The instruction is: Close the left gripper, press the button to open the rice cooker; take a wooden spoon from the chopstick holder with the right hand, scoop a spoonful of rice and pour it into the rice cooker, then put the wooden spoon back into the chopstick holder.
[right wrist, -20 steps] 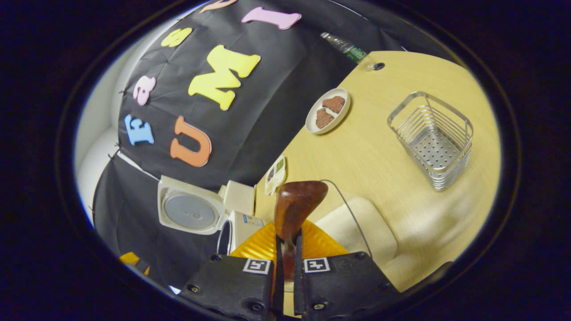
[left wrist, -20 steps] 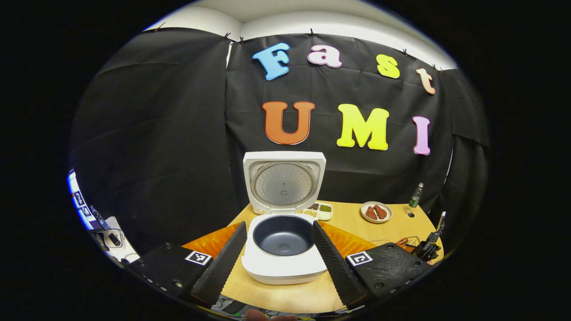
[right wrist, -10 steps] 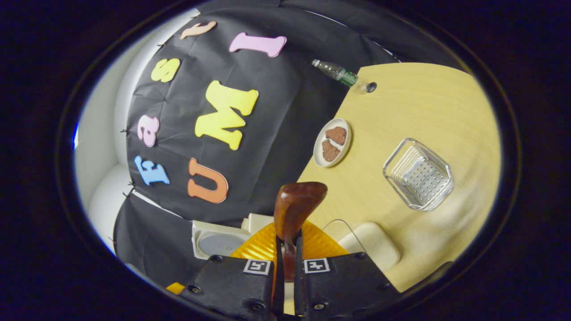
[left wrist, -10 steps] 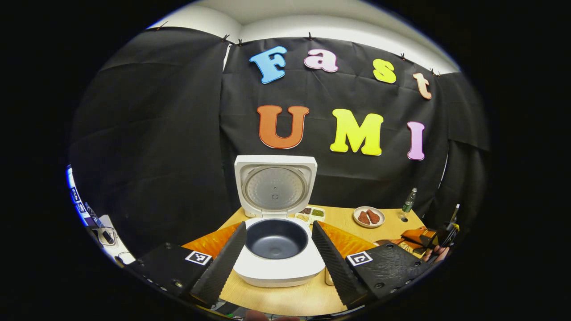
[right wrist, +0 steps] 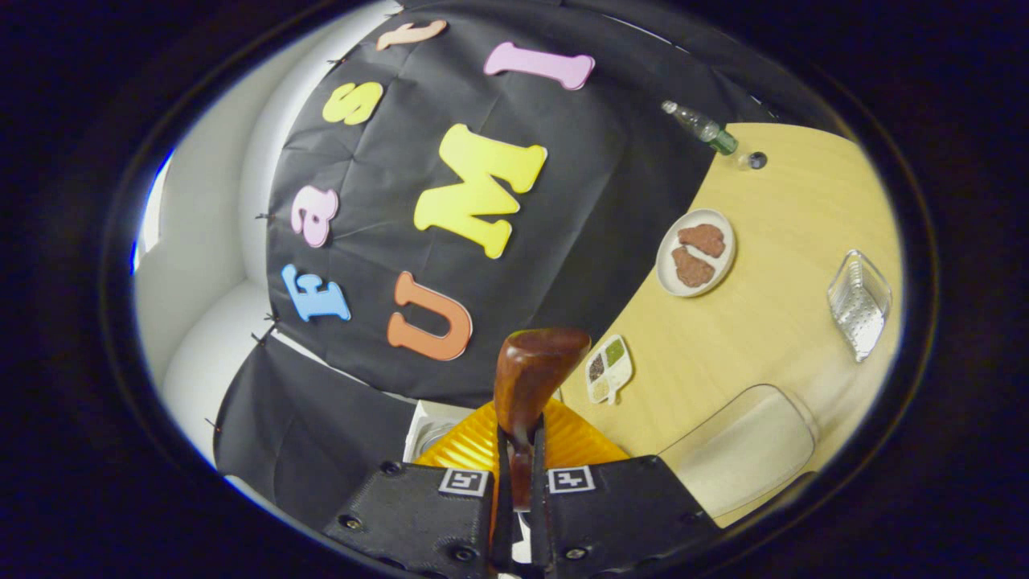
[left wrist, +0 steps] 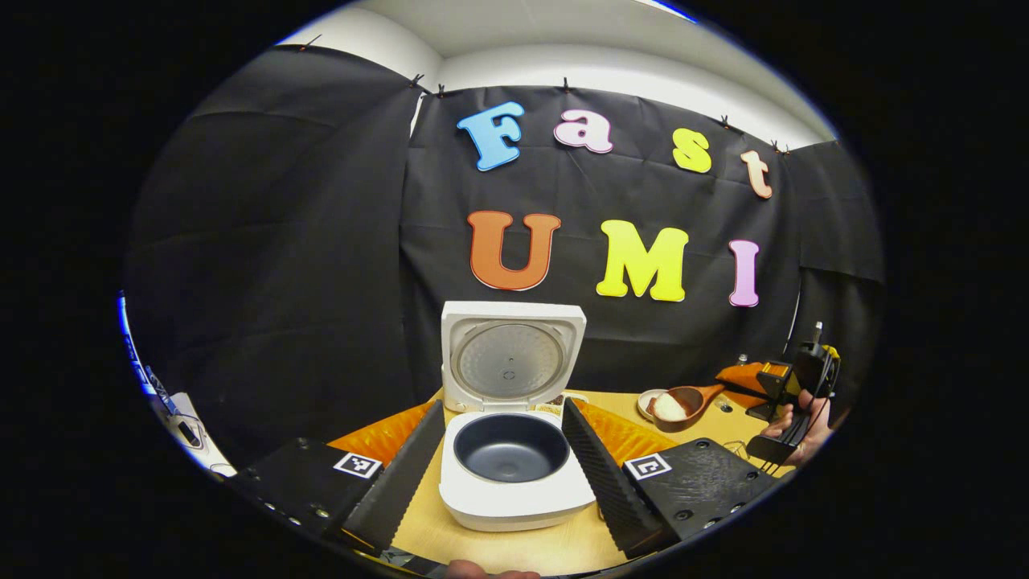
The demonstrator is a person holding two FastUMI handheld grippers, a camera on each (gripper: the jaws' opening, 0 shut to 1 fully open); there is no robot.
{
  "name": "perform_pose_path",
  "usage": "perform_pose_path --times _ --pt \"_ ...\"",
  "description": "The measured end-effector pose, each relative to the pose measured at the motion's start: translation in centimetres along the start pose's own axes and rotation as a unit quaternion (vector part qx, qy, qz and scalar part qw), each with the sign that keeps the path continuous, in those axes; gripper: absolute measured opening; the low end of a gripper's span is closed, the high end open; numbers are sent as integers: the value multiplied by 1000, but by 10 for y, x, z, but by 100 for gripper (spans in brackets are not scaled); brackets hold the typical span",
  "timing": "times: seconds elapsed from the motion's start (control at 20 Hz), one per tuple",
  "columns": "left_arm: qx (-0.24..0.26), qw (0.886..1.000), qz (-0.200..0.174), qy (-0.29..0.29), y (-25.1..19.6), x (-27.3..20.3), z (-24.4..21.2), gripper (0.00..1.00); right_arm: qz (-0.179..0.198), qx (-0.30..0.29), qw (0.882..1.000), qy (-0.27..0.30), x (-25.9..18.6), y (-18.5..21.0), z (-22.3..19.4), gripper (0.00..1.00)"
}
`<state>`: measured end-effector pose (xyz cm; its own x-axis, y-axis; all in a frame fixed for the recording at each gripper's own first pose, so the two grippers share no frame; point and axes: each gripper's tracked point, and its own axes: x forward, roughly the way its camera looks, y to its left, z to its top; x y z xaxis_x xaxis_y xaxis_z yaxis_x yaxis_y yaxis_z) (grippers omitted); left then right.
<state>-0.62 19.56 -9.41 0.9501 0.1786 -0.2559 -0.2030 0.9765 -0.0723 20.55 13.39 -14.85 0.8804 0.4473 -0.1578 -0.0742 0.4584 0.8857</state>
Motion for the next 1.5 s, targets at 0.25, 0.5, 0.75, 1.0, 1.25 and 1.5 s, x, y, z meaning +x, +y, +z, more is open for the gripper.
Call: perform_pose_path --times 0.25,0.5,0.75,1.0,1.25,1.5 --pt "1 1000 0 -24 32 -1 3 94 4 -60 997 45 52 35 -64 14" --pt "-8 1000 -10 -18 54 -9 -8 94 -26 -89 993 79 93 17 -119 14" --pt "-9 1000 -18 -16 65 -18 -16 94 -64 -159 981 93 118 -5 -142 14" --pt "-7 999 -30 -18 64 -18 -24 94 -79 -234 964 103 129 -7 -155 14" --pt "-17 999 -28 -15 70 -20 -27 94 -86 -270 952 117 133 -8 -169 14" --pt "-29 999 -22 -10 72 -22 -33 94 -88 -336 930 118 134 -3 -177 14"
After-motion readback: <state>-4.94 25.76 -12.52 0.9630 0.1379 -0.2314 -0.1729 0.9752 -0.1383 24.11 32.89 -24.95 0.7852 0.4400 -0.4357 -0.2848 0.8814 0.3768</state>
